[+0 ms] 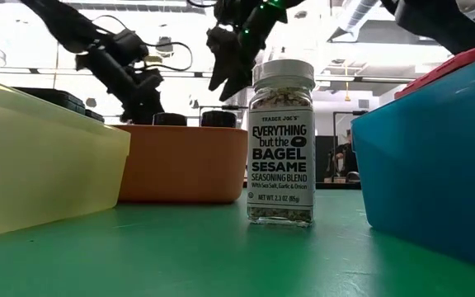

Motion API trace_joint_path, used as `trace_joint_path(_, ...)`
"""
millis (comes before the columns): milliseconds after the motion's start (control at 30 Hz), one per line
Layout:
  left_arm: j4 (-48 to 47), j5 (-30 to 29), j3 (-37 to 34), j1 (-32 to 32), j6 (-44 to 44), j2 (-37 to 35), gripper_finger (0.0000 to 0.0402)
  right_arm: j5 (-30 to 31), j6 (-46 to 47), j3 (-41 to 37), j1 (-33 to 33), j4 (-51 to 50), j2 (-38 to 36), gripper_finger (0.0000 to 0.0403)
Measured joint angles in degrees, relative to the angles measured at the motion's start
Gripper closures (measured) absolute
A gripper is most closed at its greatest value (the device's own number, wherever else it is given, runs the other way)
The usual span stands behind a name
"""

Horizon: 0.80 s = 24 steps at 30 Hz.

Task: Sort spices by type
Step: Put the top green seasoning can into the yellow bin

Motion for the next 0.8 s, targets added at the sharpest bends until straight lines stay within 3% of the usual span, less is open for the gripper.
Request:
trace_joint_path(267,-9.4,0.6,15.5,-0.1,11.2,13.7,0.0158,0.0,-0.6,0.0,4.7,-4.3,-3.6,0.012)
trace_joint_path(567,-18.9,4.6,28.9,-1.8,5.9,22.5,0.0158,0.1,-0.5,0.0,5.4,-5.4,-8.1,0.012)
trace_joint_path(800,-30.7,1.2,38.5,-3.3,13.4,29.4,0.0158,0.2,-0.1,0.0,6.4,-5.8,-9.0,0.012)
